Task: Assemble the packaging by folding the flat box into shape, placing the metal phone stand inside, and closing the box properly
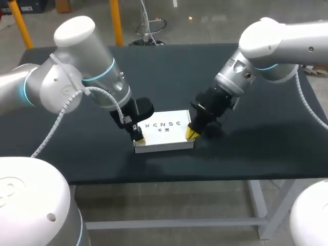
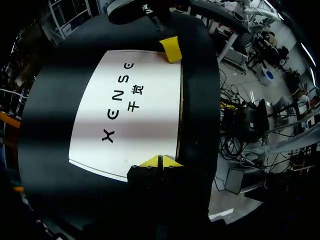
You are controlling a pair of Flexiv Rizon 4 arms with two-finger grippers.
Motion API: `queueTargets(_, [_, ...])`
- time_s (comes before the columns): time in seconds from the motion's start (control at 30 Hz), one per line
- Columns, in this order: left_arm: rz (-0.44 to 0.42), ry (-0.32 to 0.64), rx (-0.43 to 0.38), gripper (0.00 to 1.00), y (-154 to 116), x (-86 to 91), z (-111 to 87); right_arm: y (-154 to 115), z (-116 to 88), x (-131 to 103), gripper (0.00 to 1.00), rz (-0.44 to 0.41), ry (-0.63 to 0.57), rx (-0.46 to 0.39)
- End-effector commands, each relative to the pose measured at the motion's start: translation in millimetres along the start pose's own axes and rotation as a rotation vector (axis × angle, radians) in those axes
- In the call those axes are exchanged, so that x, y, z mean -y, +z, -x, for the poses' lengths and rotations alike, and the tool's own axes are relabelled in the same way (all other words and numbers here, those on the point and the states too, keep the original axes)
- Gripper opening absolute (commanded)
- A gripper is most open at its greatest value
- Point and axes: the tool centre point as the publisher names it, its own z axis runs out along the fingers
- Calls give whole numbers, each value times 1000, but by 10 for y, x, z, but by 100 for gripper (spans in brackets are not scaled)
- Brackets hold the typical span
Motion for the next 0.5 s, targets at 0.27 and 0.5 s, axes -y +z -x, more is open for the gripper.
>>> queueTargets(0.27, [-2,35,72,0,-206,86,-78,-104,-95,176,0,64,-78,-9])
queueTargets(0.5, [9,33,60,0,-123,105,-22,-43,-35,102,0,57,-63,-4])
